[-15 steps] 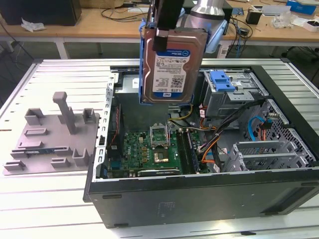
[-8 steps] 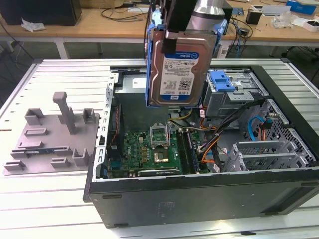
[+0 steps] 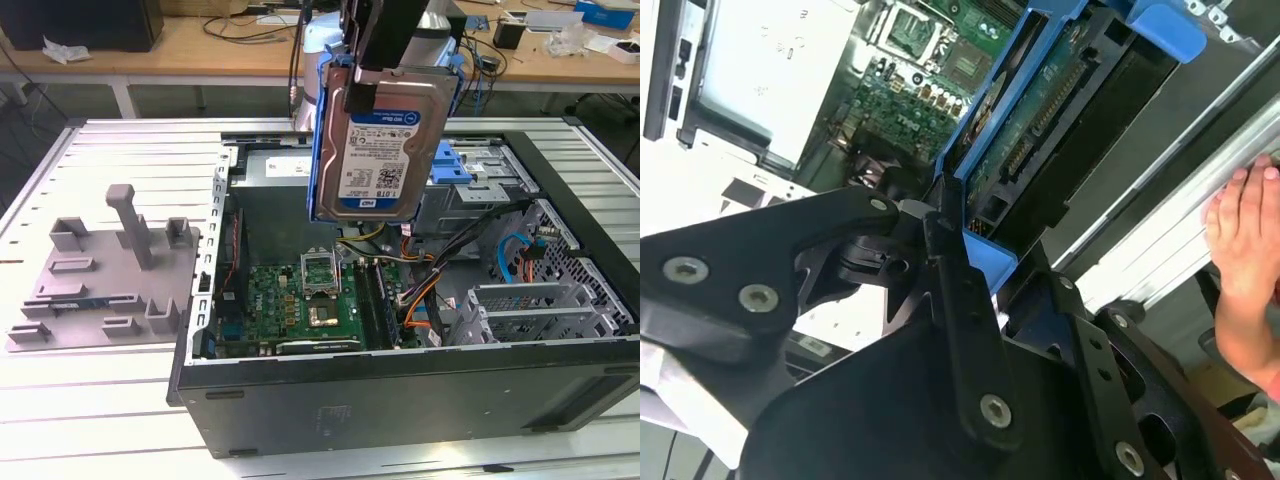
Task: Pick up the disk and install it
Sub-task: 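Pick up the disk, then insert the disk into the insertion slot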
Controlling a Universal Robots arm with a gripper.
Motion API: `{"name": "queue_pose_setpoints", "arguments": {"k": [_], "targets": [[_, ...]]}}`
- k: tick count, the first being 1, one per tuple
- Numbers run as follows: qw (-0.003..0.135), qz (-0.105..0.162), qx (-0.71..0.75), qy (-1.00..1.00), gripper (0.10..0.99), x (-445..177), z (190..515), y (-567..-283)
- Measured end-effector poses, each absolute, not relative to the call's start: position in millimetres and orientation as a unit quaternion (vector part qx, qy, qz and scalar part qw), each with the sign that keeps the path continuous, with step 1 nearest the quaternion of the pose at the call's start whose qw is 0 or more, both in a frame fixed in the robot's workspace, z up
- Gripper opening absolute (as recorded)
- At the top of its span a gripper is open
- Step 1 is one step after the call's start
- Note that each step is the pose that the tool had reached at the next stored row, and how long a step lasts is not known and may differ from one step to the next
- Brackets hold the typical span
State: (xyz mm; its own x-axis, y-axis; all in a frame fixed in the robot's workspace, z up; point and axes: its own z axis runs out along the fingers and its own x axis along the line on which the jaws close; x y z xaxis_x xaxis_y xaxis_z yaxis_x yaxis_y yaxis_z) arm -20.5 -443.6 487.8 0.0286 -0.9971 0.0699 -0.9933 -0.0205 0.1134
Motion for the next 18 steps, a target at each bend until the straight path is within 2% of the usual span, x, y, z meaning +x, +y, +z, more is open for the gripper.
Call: {"name": "queue_pose_setpoints", "arguments": {"k": [18], "targets": [[0.067, -0.013, 0.714, -0.697, 0.369, -20.5, 487.8, -443.7]]}}
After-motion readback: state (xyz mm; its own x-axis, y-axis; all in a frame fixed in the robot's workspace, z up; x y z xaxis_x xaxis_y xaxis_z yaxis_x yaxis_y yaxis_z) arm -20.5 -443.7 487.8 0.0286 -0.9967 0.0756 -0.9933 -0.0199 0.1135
